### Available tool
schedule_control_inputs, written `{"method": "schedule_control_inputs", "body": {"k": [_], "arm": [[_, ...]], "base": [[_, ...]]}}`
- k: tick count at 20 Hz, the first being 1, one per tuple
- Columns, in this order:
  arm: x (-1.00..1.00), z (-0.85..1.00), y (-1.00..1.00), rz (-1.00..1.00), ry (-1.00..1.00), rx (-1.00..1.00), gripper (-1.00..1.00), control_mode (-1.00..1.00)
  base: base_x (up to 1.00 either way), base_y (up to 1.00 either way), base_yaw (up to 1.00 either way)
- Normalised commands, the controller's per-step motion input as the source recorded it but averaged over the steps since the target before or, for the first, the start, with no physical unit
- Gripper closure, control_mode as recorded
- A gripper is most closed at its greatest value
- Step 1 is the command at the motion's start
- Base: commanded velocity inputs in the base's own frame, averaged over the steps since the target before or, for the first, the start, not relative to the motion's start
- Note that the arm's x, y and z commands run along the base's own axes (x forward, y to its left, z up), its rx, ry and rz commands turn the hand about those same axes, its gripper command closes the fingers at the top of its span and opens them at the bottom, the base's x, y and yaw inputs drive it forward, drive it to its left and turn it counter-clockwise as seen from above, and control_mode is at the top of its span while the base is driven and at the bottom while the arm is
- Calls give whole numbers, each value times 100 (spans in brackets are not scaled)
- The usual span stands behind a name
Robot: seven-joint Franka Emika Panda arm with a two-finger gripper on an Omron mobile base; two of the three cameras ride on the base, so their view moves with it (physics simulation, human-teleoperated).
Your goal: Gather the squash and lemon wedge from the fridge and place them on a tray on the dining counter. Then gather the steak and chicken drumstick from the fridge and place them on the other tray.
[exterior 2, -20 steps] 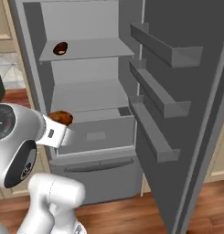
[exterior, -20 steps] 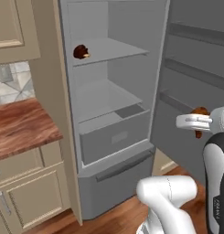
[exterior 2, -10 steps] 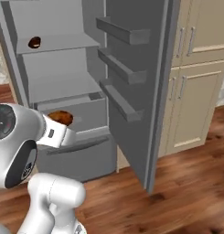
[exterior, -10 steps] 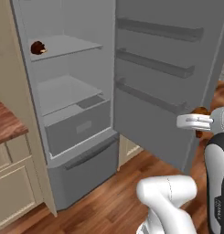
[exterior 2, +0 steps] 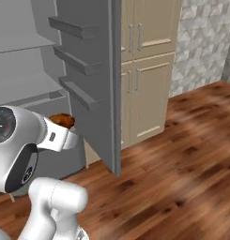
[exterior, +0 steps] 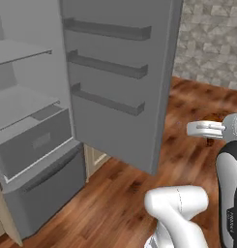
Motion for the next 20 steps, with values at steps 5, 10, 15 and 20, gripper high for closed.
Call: {"method": "schedule_control_inputs", "body": {"k": [5, 10, 15, 20], "arm": [[0, 0, 0, 0, 0, 0, 100, 100], [0, 0, 0, 0, 0, 0, 100, 100], [0, 0, 0, 0, 0, 0, 100, 100], [0, 0, 0, 0, 0, 0, 100, 100]], "base": [[0, -59, -43], [8, -68, -40], [29, -77, -35], [55, -64, -32]]}}
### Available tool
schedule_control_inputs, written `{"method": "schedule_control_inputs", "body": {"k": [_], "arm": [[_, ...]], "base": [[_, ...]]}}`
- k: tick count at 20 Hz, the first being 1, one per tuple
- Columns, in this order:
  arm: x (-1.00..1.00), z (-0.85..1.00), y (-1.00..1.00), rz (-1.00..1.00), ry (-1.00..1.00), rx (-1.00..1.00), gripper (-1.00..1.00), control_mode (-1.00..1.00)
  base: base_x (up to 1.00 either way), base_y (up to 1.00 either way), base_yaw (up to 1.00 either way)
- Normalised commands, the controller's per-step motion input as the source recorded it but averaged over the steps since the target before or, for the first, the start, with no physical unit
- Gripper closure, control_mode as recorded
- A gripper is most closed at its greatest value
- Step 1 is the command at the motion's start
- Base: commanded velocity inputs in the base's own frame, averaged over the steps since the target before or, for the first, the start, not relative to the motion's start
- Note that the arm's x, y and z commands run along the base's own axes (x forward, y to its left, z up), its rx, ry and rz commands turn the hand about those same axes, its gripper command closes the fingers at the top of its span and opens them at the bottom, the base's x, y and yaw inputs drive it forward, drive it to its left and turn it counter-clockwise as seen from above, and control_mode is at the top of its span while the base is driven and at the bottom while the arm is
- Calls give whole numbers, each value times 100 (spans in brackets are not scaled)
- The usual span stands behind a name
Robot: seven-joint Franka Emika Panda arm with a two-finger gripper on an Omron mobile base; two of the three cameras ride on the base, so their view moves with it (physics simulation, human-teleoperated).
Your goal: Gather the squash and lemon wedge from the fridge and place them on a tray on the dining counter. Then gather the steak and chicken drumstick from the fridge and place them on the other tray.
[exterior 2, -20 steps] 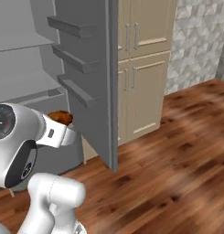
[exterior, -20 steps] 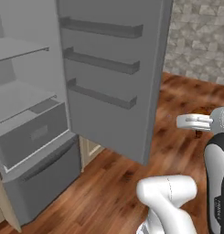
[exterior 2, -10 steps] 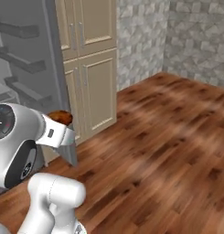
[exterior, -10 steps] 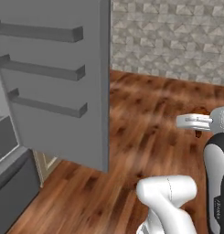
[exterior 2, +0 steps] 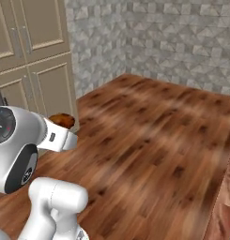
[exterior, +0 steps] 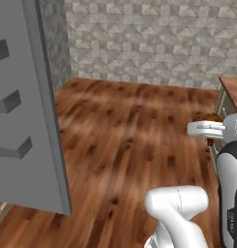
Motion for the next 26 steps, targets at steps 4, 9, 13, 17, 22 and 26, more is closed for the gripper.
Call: {"method": "schedule_control_inputs", "body": {"k": [4, 9, 13, 17, 22, 26], "arm": [[0, 0, 0, 0, 0, 0, 100, 100], [0, 0, 0, 0, 0, 0, 100, 100], [0, 0, 0, 0, 0, 0, 100, 100], [0, 0, 0, 0, 0, 0, 100, 100], [0, 0, 0, 0, 0, 0, 100, 100], [0, 0, 0, 0, 0, 0, 100, 100]], "base": [[75, -39, -31], [82, -10, -32], [79, 3, -33], [77, 29, -34], [63, 73, -37], [56, 78, -38]]}}
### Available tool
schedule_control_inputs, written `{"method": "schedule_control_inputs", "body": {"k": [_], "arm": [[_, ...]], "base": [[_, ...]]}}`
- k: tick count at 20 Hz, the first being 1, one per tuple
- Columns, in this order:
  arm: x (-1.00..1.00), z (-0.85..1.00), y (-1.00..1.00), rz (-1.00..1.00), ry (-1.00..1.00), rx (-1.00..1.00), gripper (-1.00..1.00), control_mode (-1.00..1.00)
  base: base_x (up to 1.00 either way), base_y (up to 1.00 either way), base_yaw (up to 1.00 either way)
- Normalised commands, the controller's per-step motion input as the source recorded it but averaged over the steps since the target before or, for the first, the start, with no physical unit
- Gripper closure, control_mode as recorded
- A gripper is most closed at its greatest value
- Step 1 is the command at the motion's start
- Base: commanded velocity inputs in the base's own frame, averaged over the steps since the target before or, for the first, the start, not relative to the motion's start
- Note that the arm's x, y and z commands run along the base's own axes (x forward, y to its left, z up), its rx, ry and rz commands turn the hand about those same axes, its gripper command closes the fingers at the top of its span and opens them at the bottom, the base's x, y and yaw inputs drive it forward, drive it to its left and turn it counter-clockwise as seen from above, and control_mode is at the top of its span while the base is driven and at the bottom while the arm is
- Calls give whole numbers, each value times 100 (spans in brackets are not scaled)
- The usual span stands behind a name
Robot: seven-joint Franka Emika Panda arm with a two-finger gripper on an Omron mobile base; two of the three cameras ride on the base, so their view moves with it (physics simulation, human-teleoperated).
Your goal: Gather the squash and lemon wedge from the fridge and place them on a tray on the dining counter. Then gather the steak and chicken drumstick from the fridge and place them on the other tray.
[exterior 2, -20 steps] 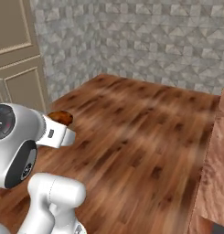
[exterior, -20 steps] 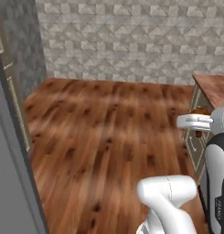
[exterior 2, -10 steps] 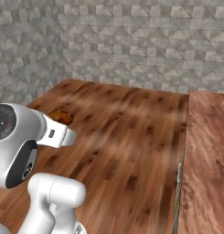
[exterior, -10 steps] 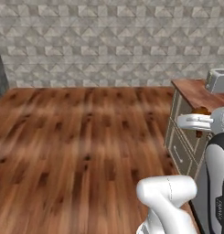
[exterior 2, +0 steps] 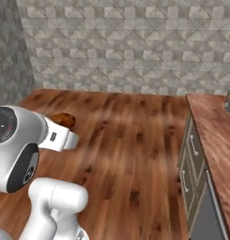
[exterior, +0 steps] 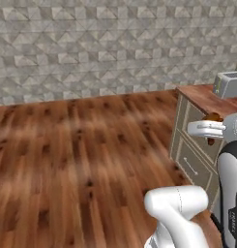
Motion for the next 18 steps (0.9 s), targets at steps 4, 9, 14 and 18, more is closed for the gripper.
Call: {"method": "schedule_control_inputs", "body": {"k": [4, 9, 14, 18], "arm": [[0, 0, 0, 0, 0, 0, 100, 100], [0, 0, 0, 0, 0, 0, 100, 100], [0, 0, 0, 0, 0, 0, 100, 100], [0, 0, 0, 0, 0, 0, 100, 100]], "base": [[73, 62, -34], [80, 40, -26], [93, 45, -24], [100, 55, -23]]}}
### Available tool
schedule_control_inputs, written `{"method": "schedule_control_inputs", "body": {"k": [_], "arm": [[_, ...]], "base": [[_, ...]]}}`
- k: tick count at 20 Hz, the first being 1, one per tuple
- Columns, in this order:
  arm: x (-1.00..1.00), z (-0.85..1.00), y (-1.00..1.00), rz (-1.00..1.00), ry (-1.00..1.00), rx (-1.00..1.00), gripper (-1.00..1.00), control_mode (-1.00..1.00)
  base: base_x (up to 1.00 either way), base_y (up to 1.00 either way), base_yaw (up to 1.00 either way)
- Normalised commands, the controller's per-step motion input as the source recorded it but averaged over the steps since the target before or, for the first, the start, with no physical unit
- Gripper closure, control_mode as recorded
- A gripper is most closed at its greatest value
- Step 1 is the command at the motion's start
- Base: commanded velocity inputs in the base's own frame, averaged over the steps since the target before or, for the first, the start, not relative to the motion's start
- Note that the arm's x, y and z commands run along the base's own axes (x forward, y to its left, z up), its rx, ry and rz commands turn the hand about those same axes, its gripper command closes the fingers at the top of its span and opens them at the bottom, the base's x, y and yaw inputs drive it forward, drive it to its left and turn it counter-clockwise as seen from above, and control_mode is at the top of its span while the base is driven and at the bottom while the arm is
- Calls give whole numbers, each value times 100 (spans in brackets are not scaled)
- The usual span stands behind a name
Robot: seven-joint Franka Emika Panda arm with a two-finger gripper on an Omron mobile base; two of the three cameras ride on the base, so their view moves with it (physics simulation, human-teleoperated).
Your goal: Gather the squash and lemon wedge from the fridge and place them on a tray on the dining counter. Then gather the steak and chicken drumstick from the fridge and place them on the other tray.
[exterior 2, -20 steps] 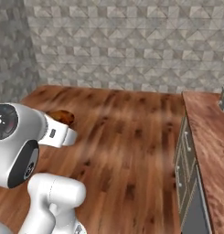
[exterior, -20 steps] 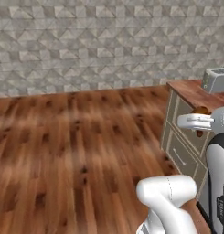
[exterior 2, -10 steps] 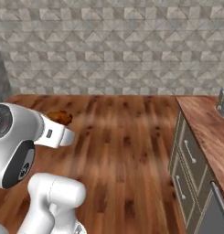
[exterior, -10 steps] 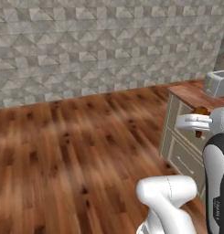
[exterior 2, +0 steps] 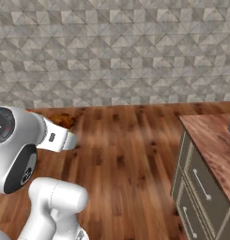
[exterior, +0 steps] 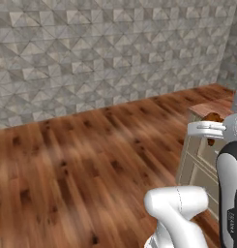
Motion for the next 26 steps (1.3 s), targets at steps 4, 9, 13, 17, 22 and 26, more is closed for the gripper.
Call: {"method": "schedule_control_inputs", "body": {"k": [4, 9, 13, 17, 22, 26], "arm": [[0, 0, 0, 0, 0, 0, 100, 100], [0, 0, 0, 0, 0, 0, 100, 100], [0, 0, 0, 0, 0, 0, 100, 100], [0, 0, 0, 0, 0, 0, 100, 100], [0, 0, 0, 0, 0, 0, 100, 100], [0, 0, 0, 0, 0, 0, 100, 100]], "base": [[100, 58, -22], [100, 57, -22], [100, 51, -23], [100, 41, -26], [99, 24, -29], [85, 6, -35]]}}
